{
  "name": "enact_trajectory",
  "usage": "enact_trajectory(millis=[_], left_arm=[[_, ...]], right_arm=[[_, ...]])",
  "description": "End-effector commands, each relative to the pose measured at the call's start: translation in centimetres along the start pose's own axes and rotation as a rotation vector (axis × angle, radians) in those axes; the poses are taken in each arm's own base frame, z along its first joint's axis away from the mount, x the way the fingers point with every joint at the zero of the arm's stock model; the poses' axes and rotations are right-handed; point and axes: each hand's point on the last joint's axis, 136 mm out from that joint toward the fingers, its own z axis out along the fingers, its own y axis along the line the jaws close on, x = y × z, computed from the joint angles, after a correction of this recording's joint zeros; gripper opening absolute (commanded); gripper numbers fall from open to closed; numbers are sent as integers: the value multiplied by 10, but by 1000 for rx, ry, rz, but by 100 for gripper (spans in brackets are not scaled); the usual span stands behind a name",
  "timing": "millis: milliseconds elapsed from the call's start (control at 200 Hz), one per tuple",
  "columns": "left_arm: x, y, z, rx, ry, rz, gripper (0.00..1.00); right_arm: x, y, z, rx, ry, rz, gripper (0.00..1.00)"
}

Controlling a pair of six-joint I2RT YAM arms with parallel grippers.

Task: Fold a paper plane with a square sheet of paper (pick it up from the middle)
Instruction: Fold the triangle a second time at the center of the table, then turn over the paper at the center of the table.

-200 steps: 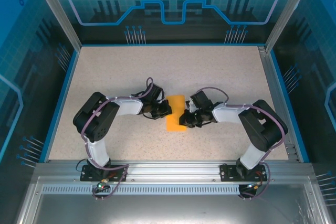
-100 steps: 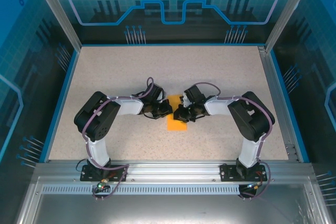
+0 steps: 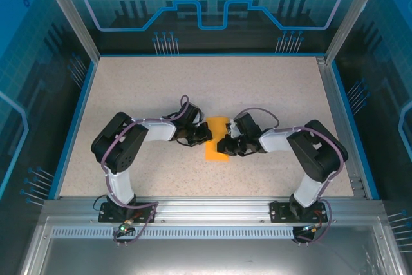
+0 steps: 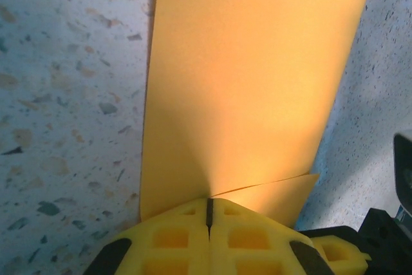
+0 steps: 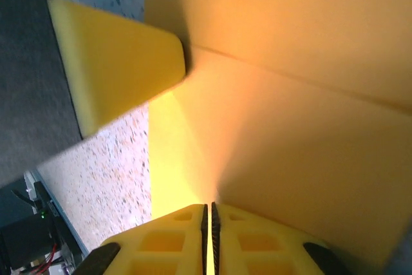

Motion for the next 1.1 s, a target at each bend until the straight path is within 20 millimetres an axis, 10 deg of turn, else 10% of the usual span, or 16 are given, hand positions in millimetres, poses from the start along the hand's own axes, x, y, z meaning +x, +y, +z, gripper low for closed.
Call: enact_trajectory(millis=[0,445,745,1095], left_arm=[[22,66,13,-211,50,-94,2],[24,64,11,-208,60,-88,3],[23,48,7,-149,65,-63,6],[17,30,-6,-116,39,-33,9]], right_arm=[[39,-40,-7,105,97,104,14],[69,-69,-36,163,83,121,15],[30,-40,-63,107,-40,104,30],[-9,-19,-46,35,-52,116,33]])
